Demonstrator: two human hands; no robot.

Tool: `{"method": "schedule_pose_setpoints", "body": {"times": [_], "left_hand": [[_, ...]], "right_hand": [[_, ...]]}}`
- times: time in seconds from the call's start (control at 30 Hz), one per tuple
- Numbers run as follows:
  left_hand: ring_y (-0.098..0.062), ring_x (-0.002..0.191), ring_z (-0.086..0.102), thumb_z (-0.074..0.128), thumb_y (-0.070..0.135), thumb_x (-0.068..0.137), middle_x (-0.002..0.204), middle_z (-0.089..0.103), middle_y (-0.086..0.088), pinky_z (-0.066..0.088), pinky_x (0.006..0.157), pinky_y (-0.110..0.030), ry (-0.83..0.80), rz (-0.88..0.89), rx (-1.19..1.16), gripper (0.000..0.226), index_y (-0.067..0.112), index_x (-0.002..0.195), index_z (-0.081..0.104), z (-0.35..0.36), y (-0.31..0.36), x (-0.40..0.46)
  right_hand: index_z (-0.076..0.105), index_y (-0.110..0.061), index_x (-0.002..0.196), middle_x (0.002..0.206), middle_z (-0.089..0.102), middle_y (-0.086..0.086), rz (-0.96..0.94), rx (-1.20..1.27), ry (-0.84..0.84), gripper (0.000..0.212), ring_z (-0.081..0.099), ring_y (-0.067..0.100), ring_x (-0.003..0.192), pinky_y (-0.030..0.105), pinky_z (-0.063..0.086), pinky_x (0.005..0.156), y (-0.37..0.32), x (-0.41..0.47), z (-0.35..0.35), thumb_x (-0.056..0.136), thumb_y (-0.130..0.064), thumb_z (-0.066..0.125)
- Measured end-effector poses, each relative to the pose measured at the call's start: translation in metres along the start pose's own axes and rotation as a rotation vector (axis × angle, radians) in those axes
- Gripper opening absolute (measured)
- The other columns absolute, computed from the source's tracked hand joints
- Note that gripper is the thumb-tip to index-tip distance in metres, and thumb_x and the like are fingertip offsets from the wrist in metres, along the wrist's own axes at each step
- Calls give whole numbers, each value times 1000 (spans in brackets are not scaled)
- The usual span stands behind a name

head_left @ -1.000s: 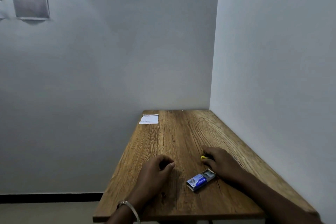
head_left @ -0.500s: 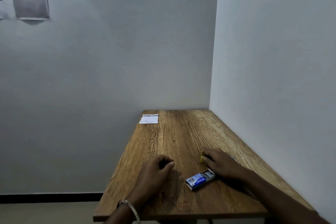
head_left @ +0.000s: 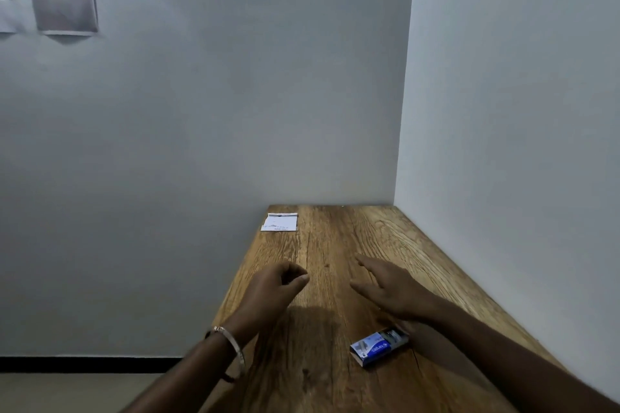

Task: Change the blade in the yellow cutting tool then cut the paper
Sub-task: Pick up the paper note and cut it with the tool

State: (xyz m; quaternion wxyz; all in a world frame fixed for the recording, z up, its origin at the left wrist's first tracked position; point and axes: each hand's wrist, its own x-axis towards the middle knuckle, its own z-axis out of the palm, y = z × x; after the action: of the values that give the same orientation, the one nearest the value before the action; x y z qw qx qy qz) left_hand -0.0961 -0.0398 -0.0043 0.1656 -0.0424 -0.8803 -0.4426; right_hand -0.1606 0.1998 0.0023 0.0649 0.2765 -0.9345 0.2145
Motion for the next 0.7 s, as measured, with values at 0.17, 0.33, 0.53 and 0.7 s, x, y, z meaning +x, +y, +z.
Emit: {"method": "schedule_pose_setpoints", "body": {"times": [0.17,0.33,0.53,0.7], "left_hand": [[-11,103,61,63,36,93,119,67,0,52,86,-26,10,53,300,34,18,122,61,-21,-24,45],[-25,123,54,61,49,91,140,53,-9,47,99,-35,-69,-33,581,65,17,143,40,-34,-55,93],[-28,134,46,47,49,97,150,42,-9,39,110,-44,-127,-30,772,61,16,147,34,-35,-89,149],[-29,151,17,25,53,101,164,17,-10,18,121,-50,-224,19,984,67,12,154,18,-28,-116,190]], "right_hand": [[20,-13,157,162,30,8,-48,-178,-85,68,28,25,148,47,24,121,-19,42,5,101,-39,49],[20,-11,156,160,32,12,-73,-213,-141,66,32,26,146,49,26,120,-27,94,26,99,-25,50],[9,-11,158,166,14,12,-96,-293,-177,71,18,29,152,51,21,122,-27,168,58,99,-26,46],[-1,-11,158,168,-2,12,-96,-353,-200,71,6,28,154,51,14,124,-22,225,83,102,-31,38]]}}
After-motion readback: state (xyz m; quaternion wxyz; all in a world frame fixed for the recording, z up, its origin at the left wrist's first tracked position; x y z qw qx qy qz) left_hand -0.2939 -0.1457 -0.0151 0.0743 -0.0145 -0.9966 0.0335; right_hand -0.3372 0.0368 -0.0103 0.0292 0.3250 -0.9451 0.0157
